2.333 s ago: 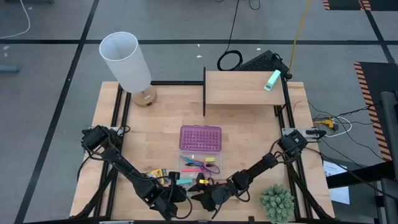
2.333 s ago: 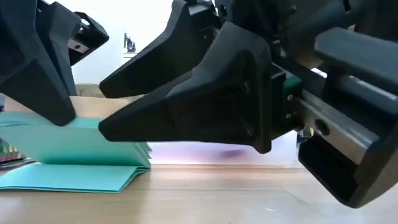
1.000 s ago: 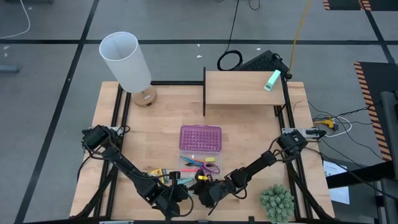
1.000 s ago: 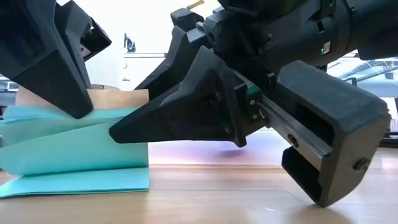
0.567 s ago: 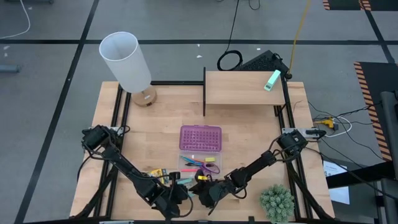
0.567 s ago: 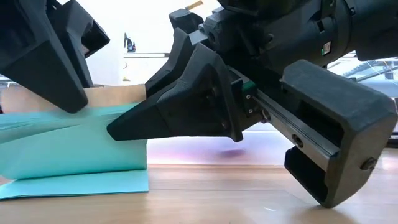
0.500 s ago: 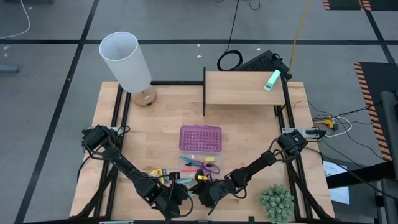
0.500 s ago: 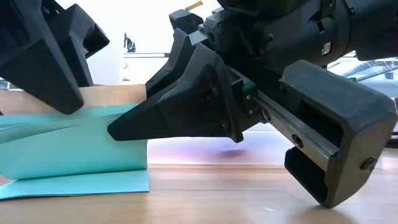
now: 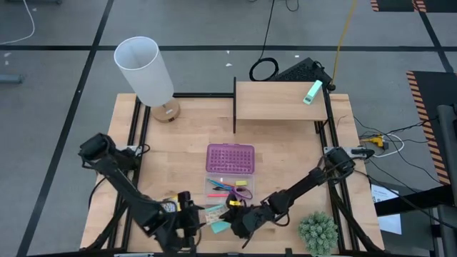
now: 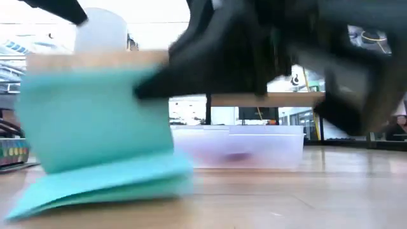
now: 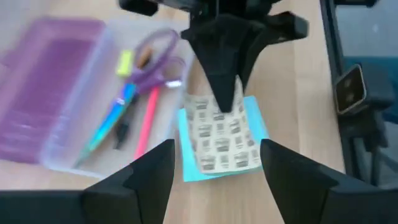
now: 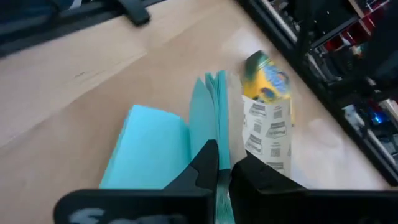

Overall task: Pack school essentials
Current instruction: Put the sticky notes into the violet plastic pencil case

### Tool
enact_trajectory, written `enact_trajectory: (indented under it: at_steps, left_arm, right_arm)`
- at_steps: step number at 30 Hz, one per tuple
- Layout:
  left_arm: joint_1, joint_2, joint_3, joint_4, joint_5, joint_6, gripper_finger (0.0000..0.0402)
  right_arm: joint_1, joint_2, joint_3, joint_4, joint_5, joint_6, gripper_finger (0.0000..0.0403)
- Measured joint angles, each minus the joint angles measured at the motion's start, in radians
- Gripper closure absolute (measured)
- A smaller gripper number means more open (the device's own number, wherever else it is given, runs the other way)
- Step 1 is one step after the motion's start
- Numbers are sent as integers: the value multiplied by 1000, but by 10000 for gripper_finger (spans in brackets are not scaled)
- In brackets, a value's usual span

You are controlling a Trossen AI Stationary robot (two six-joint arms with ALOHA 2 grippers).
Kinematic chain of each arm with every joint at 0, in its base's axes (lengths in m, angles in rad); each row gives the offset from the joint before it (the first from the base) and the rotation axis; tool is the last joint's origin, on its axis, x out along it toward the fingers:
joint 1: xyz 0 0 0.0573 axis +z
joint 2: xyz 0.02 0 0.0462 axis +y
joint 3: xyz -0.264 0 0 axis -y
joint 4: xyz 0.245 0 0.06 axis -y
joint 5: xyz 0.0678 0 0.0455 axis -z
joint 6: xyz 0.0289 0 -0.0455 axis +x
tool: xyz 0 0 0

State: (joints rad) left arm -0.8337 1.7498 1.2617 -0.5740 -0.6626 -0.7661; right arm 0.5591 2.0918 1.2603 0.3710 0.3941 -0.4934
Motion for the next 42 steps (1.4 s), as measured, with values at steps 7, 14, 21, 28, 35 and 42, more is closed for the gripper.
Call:
enact_trajectory:
  at_steps: [7, 14, 21, 28, 35, 42]
  left_arm:
    - [-68, -6, 0, -10, -175, -22, 160]
    - [-98, -2, 0, -29, -261, -65, 160]
    - [-105, -2, 0, -29, -278, -82, 161]
    - [-105, -2, 0, -28, -291, -86, 161]
    - [-105, -2, 0, -28, -291, -88, 161]
    - [-105, -2, 0, -28, -291, -84, 161]
  right_arm:
    - [0, -154, 0, -91, 24, -18, 393]
    - [-4, -362, 1, -161, 123, -109, 393]
    - [-13, -521, 2, -224, 221, -178, 394]
    - [-13, -505, -12, -316, 380, -146, 394]
    - [-7, -510, -187, -180, 415, -94, 394]
    - [-7, -512, -331, -38, 417, -74, 394]
